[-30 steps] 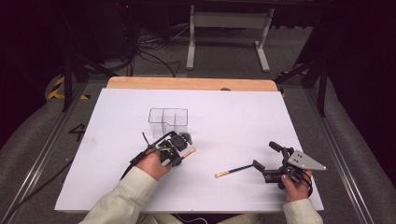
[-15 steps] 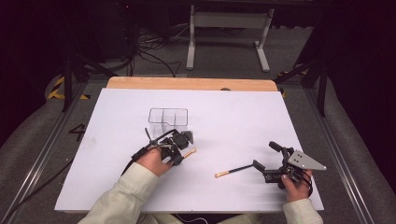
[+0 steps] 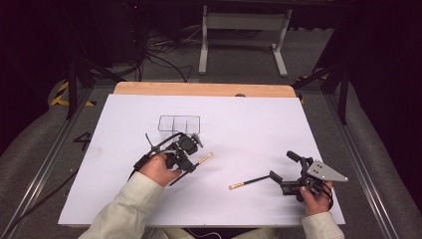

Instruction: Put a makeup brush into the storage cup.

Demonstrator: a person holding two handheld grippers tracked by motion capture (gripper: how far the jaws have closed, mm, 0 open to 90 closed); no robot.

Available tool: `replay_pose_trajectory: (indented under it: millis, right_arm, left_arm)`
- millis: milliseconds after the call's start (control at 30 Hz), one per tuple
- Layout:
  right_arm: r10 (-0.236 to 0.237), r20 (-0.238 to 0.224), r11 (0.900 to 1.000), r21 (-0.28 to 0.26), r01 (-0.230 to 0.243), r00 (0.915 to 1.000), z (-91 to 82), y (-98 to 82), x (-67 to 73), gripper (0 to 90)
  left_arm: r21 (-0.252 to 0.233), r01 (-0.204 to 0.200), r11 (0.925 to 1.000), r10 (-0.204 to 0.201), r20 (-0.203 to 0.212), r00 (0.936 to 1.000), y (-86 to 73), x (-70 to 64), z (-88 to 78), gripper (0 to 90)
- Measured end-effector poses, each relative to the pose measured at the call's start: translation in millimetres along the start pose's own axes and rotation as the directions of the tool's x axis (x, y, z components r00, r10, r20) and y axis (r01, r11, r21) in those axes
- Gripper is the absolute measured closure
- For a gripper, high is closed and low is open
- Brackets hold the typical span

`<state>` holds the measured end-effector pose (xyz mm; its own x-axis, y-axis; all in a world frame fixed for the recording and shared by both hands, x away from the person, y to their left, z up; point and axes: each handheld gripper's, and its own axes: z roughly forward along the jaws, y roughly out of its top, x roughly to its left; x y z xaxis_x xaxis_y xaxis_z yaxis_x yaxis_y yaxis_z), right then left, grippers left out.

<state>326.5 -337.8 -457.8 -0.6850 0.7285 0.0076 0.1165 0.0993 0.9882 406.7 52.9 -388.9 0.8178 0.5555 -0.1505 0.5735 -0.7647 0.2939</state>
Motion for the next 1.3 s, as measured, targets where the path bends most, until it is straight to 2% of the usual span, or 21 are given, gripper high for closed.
replay_pose_trajectory:
  millis: [200,333,433,567,767,800,833,867,1000,1067,1133,1300]
  right_arm:
    - [0.000,-0.001,1.000,0.002,0.000,1.0000,0.1,0.0,-0.1,0.9]
    - [0.000,-0.002,1.000,0.003,0.000,1.0000,0.2,0.1,-0.2,0.9]
    - [0.000,-0.003,1.000,0.004,0.000,1.0000,0.1,0.1,-0.3,0.9]
    - [-0.001,-0.003,1.000,0.005,0.001,1.0000,0.3,0.2,-0.3,0.9]
    - [-0.001,-0.004,1.000,0.005,0.001,1.0000,0.4,0.2,-0.4,0.9]
    - [0.000,-0.005,1.000,0.005,0.000,1.0000,0.3,0.2,-0.4,0.9]
    - [0.000,-0.005,1.000,0.005,0.000,1.0000,0.3,0.2,-0.4,0.9]
    - [0.000,-0.005,1.000,0.005,0.000,1.0000,0.3,0.2,-0.4,0.9]
    - [0.000,-0.006,1.000,0.005,0.000,1.0000,0.3,0.2,-0.4,0.9]
    - [0.001,-0.007,1.000,0.005,-0.001,1.0000,0.3,0.2,-0.5,0.9]
    - [0.001,-0.008,1.000,0.005,0.000,1.0000,0.3,0.2,-0.5,0.9]
    - [0.002,-0.009,1.000,0.005,-0.002,1.0000,0.2,0.1,-0.6,0.9]
  left_arm:
    - [-0.075,-0.003,0.9972,0.004,0.015,0.9999,-3.4,-0.1,-13.2,82.4]
    - [-0.134,0.001,0.9910,0.002,0.018,0.9998,-5.7,-0.1,-20.9,82.4]
    - [-0.174,-0.011,0.9847,0.015,0.019,0.9997,-7.3,0.3,-27.2,82.5]
    - [-0.252,-0.018,0.9677,0.023,0.020,0.9995,-10.9,0.2,-37.1,82.5]
    - [-0.329,-0.031,0.9438,0.042,0.026,0.9988,-14.8,0.2,-45.4,82.5]
    - [-0.346,-0.039,0.9373,0.050,0.023,0.9985,-15.6,0.0,-47.5,82.5]
    - [-0.346,-0.039,0.9373,0.050,0.023,0.9985,-15.6,0.0,-47.5,82.5]
    - [-0.356,-0.037,0.9337,0.048,0.021,0.9986,-16.4,-0.7,-48.7,82.5]
    - [-0.403,-0.056,0.9134,0.065,0.008,0.9979,-18.8,-1.1,-53.0,82.5]
    - [-0.434,-0.083,0.8970,0.086,-0.012,0.9962,-20.3,-2.2,-54.5,82.4]
    - [-0.461,-0.086,0.8833,0.082,-0.028,0.9962,-21.7,-3.3,-55.8,82.4]
    - [-0.538,-0.103,0.8365,0.094,-0.044,0.9946,-27.7,-1.6,-60.2,82.4]
